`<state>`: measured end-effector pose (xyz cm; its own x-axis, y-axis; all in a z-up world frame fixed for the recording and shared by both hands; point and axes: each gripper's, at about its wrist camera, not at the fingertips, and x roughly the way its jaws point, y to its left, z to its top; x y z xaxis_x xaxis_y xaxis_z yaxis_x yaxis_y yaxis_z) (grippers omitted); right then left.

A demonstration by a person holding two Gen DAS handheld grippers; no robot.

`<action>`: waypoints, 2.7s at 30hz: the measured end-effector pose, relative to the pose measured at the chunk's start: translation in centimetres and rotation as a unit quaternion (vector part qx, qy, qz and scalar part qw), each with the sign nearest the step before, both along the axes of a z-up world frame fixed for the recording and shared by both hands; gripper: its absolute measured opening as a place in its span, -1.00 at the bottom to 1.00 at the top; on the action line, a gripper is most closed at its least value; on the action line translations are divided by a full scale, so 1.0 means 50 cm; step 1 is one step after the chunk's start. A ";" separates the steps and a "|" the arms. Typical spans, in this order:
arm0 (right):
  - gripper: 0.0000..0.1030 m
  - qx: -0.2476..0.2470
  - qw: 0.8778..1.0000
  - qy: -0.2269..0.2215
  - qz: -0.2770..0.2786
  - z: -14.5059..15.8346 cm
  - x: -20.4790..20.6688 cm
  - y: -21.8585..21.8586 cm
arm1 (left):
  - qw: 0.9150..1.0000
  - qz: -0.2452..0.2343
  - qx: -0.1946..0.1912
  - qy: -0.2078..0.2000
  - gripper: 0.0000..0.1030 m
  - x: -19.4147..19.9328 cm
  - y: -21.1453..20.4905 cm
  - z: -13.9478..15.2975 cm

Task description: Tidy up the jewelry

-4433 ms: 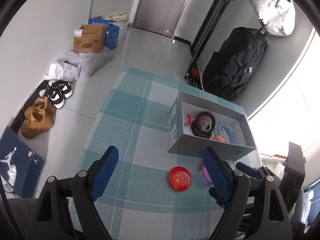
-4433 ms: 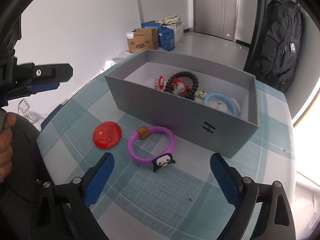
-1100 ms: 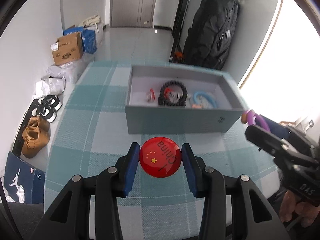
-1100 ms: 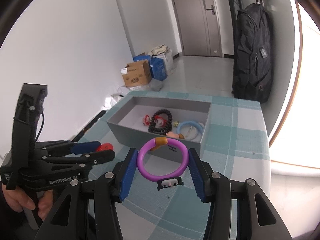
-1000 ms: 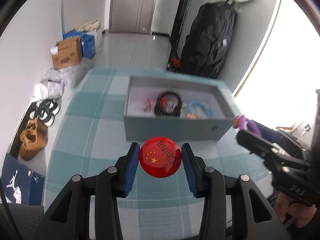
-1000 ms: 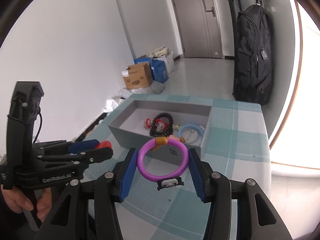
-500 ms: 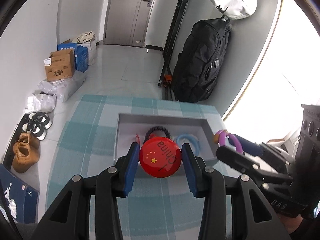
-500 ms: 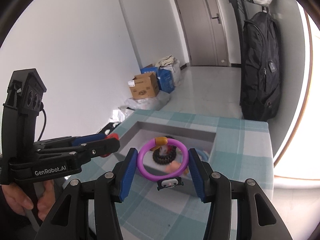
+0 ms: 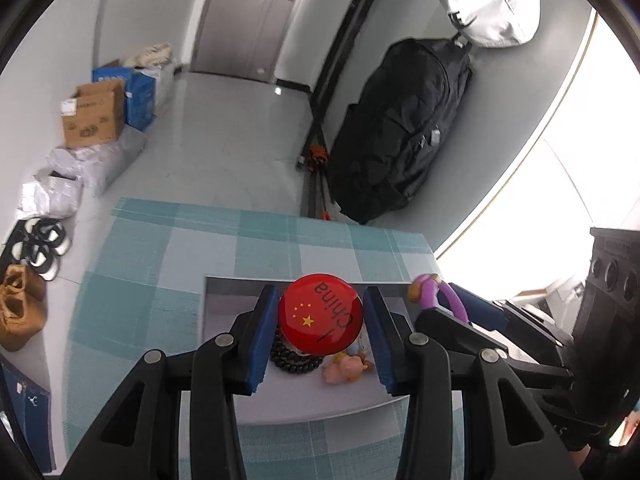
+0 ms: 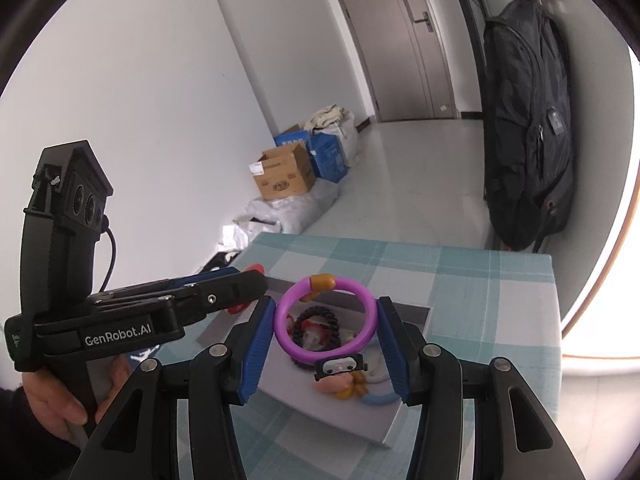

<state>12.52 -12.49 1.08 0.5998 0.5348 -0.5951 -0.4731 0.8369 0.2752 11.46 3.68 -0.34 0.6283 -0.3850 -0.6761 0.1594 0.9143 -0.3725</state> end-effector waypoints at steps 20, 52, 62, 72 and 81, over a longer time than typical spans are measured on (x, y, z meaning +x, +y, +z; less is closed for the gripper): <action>-0.03 0.008 0.999 0.049 -0.014 -0.039 0.046 -0.016 | 0.998 -0.012 -0.030 0.052 -0.27 0.035 0.006 -0.037; 0.80 0.019 0.999 0.004 -0.048 0.003 0.005 -0.050 | 1.000 0.010 0.020 0.014 0.29 0.016 0.004 -0.013; 1.00 0.017 0.998 -0.038 -0.039 0.018 -0.048 -0.045 | 0.996 0.061 0.054 -0.038 0.56 -0.025 0.015 0.020; 1.00 0.031 0.996 -0.071 -0.053 0.046 -0.112 -0.060 | 0.986 0.110 0.095 -0.085 0.57 -0.099 0.028 0.047; 1.00 0.019 0.992 -0.106 -0.061 0.062 -0.180 -0.067 | 0.982 0.122 0.101 -0.106 0.60 -0.159 0.033 0.065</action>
<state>3.51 -15.84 4.21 0.7718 0.4696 -0.4288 -0.4192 0.8828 0.2123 3.51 5.33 2.91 0.8193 -0.0771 -0.5682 -0.0187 0.9868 -0.1609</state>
